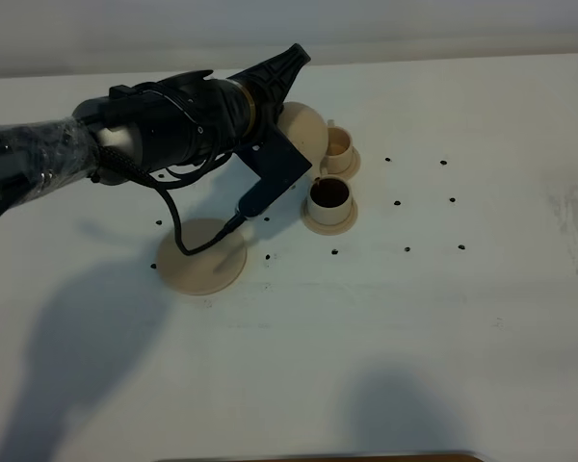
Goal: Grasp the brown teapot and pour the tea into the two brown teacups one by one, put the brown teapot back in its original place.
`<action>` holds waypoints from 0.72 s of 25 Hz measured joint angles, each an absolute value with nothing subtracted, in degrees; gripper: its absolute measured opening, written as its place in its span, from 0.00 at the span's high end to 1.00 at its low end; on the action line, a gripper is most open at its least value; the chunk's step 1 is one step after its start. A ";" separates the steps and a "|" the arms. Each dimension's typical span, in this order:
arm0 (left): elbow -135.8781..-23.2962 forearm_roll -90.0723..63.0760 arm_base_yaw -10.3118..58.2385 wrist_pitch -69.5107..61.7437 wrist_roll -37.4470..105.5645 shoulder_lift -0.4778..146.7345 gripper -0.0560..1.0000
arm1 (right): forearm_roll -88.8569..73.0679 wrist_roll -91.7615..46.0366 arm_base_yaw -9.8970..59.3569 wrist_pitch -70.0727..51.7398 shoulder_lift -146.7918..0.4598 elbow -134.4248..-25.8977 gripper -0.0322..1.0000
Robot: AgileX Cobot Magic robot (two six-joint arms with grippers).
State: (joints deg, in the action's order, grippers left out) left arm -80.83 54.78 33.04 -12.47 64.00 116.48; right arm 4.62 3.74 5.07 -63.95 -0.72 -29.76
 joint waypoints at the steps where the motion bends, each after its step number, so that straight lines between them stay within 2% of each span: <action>1: -80.83 54.28 33.04 -12.70 63.43 116.48 0.79 | 4.62 3.74 5.07 -63.95 -0.72 -29.76 0.67; 18: -80.83 44.96 33.04 -17.29 54.37 115.05 0.79 | 4.62 3.74 5.07 -63.95 -0.72 -29.76 0.67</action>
State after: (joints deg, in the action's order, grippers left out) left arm -80.83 44.96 33.04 -17.29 54.37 115.05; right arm 4.62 3.74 5.07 -63.95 -0.72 -29.76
